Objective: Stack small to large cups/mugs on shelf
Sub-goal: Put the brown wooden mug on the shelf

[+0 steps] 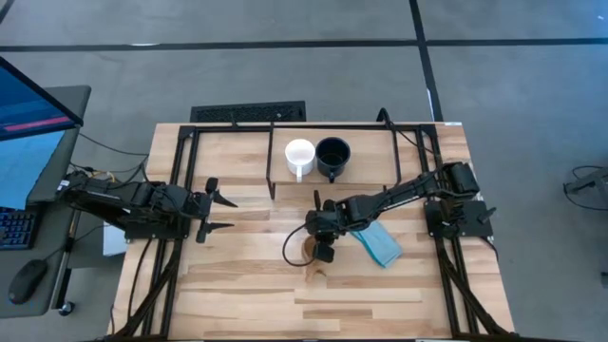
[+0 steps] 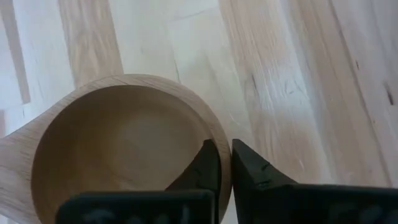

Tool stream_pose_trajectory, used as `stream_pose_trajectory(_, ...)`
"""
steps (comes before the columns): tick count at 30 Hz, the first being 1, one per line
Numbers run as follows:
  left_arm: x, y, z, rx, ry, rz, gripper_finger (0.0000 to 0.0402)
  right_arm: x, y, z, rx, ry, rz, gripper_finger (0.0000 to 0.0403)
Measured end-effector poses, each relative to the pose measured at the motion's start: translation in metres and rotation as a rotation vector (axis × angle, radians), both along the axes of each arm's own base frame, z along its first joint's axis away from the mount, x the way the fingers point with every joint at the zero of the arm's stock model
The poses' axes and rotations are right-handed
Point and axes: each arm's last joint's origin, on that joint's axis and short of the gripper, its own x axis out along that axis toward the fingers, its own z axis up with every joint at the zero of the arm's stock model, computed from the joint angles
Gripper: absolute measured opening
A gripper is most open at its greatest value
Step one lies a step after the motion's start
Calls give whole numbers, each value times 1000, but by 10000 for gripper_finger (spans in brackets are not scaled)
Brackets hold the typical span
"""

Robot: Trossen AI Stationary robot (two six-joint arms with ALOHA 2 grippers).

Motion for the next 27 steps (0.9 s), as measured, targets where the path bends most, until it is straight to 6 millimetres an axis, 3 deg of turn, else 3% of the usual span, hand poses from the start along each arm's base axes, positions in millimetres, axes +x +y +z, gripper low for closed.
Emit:
stream_pose_trajectory(5,0,0,0,0,0,0,254,-2,0,3,-8,37,1,30)
stream_pose_trajectory(12,0,0,0,0,1,0,254,2,1,28,-37,92,34,30)
stream_pose_trajectory(20,0,0,0,0,3,0,254,0,6,70,-137,148,95,30)
stream_pose_trajectory(27,0,0,-1,-16,8,6,254,-22,1,115,-157,63,96,30)
